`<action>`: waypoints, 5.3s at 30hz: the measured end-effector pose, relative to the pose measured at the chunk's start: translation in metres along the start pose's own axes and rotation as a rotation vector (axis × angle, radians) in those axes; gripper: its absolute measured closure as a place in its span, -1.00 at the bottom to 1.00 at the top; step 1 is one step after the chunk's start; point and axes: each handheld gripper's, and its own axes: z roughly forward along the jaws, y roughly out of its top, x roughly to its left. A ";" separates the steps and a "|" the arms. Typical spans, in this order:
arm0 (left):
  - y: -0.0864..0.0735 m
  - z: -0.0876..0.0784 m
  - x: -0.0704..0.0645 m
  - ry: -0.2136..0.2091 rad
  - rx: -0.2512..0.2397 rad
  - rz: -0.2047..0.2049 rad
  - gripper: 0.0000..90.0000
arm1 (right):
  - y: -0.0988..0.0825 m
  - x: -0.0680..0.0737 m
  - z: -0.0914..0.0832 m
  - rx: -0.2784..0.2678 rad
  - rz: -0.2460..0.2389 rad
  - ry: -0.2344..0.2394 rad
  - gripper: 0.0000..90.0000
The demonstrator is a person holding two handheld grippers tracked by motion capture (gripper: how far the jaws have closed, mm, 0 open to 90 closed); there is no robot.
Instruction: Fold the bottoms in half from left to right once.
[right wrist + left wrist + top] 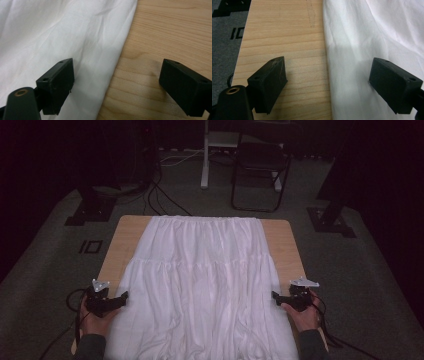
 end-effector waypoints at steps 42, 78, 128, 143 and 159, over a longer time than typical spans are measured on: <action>-0.033 -0.037 -0.020 -0.041 0.040 0.044 -0.69 | -0.004 0.019 -0.025 -0.055 -0.008 0.008 -0.64; -0.031 -0.046 0.001 0.070 0.023 0.083 0.40 | -0.019 -0.003 -0.035 0.034 0.003 -0.088 -0.37; 0.024 -0.109 0.023 0.185 -0.139 0.072 0.94 | -0.017 0.006 -0.028 0.047 -0.035 0.016 -0.45; 0.097 -0.110 -0.121 -0.329 -0.285 0.310 0.94 | -0.017 0.006 -0.027 0.040 -0.035 0.018 -0.46; 0.116 -0.061 -0.335 -0.856 -0.221 0.544 0.94 | -0.017 0.007 -0.026 0.035 -0.033 0.014 -0.46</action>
